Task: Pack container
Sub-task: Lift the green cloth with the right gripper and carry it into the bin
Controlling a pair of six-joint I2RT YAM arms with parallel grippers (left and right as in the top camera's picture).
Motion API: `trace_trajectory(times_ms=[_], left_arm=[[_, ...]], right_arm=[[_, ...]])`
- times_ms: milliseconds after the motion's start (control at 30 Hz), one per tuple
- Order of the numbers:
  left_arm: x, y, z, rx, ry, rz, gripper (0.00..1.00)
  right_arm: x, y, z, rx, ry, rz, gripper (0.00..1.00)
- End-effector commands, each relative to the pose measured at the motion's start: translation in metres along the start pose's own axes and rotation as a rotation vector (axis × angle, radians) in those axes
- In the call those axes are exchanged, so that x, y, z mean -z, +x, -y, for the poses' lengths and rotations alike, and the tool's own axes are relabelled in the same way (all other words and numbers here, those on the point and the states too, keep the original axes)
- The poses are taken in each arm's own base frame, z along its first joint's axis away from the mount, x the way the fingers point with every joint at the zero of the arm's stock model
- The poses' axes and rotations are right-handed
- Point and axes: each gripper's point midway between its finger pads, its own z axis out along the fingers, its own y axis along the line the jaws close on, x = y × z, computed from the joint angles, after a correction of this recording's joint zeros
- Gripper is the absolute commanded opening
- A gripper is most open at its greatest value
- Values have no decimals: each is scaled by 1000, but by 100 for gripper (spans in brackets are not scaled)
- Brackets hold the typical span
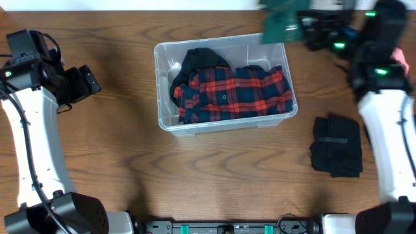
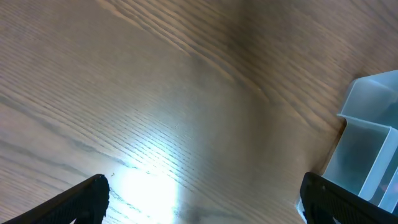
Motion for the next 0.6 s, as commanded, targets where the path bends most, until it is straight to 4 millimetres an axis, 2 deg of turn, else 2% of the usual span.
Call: trace_trajectory(times_ms=[0,100,200,400,567], left_arm=[[-4,3,-4,-2,-19,-16,98],[-4,3,-4,-2,-19,-16,98],[-4,3,-4,-2,-19,-17,98],[-4,3,-4,-2,-19,-17,98],[-4,3,-4,-2,-19,-18,98]], right_arm=[[-34,18,-42,-12,-79,-36,1],[-67,40,-77,13,-141,-64,1],[-99,66,-98,-19,-138,-89,1],[-142,117,-125,-105,-104,-147,1],[-160,154,-135,-147,-57,-200,1]])
